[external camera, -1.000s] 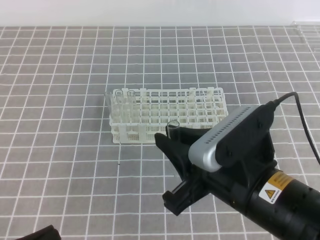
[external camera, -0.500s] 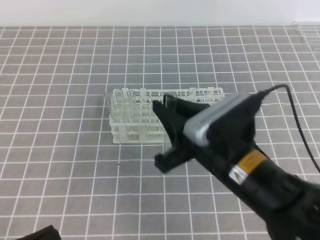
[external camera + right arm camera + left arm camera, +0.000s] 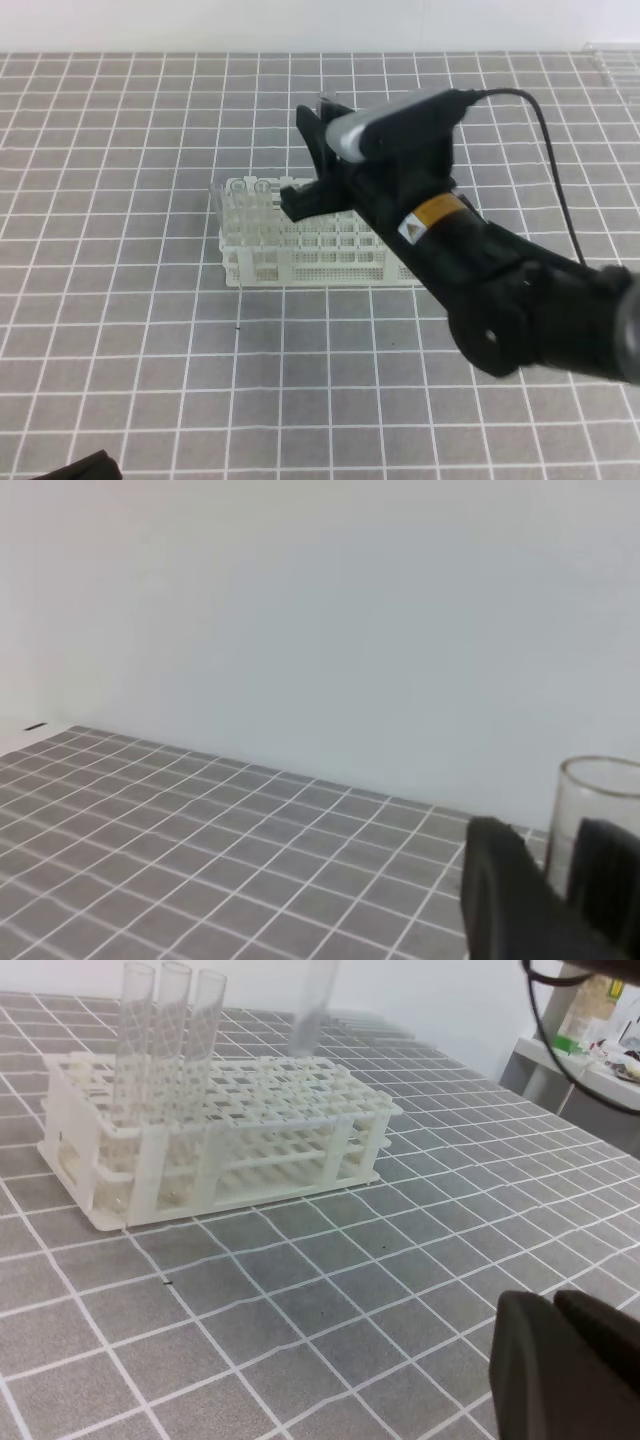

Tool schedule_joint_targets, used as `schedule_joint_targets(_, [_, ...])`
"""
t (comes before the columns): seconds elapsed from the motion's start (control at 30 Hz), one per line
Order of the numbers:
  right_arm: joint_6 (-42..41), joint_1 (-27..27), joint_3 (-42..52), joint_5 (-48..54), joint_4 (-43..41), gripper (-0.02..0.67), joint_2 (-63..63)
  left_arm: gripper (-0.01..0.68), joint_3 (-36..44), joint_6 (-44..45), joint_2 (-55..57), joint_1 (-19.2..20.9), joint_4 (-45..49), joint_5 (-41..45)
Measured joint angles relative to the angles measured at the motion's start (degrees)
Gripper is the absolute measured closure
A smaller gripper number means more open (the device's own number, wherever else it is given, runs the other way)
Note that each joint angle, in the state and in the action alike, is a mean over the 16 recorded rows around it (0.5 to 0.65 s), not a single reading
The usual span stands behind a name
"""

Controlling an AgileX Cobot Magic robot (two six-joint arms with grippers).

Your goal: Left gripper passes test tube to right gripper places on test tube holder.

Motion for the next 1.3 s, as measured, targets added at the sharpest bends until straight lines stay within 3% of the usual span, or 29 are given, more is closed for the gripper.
schedule_joint_targets(0.37, [0.26,-1.73,-7.32,1.28,-1.96,0.554,7.83,0.673,-0.04,0.01,-0.09,0.01,-0.01,0.07])
schedule_joint_targets(1.3, [5.01,-1.97,-9.36,-2.44,-3.18,0.554,13.57,0.673,-0.04,0.01,-0.09,0.01,-0.01,0.08])
